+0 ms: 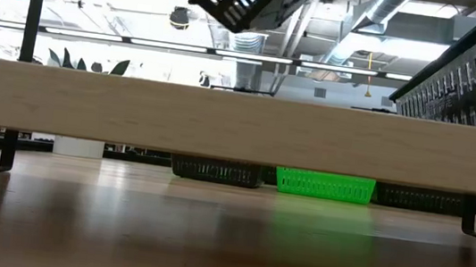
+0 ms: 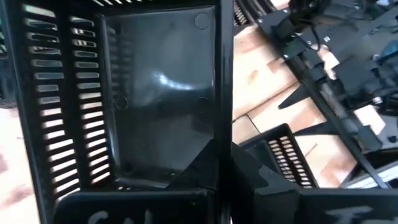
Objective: Stack baskets on shelf by color
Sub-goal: Stack the black bin on the black bin on the shelf
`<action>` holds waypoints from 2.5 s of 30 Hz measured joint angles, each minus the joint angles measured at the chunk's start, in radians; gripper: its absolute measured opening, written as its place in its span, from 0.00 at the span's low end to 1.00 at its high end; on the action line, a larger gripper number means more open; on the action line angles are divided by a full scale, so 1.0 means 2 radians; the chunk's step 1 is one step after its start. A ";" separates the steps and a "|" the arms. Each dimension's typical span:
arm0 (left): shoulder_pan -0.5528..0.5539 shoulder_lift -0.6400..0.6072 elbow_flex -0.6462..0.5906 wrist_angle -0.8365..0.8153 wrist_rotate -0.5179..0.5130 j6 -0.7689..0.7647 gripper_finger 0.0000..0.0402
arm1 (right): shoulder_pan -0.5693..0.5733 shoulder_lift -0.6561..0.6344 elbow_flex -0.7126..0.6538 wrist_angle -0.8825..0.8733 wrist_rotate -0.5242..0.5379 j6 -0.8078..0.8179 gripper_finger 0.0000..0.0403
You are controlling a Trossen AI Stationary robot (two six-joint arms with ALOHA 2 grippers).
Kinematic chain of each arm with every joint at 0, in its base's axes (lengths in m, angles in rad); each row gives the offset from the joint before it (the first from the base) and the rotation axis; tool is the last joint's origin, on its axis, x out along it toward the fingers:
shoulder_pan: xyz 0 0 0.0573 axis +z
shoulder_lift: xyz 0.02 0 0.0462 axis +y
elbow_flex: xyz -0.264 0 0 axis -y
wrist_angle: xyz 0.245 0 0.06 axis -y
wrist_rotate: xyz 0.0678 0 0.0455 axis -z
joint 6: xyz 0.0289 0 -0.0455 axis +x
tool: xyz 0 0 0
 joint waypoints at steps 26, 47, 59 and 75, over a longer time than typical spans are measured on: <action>-0.010 0.033 -0.001 0.160 0.041 -0.048 0.00 | -0.034 -0.069 0.020 0.018 -0.027 -0.101 0.70; -0.047 0.039 -0.001 0.168 0.017 -0.233 0.00 | 0.057 -0.145 0.022 0.025 0.024 -0.090 0.70; -0.044 0.039 -0.001 0.201 0.010 -0.232 0.00 | 0.055 -0.145 0.022 0.023 0.024 -0.093 0.70; -0.039 0.038 0.000 0.416 0.004 -0.058 0.00 | 0.055 -0.145 0.022 0.023 0.024 -0.094 0.70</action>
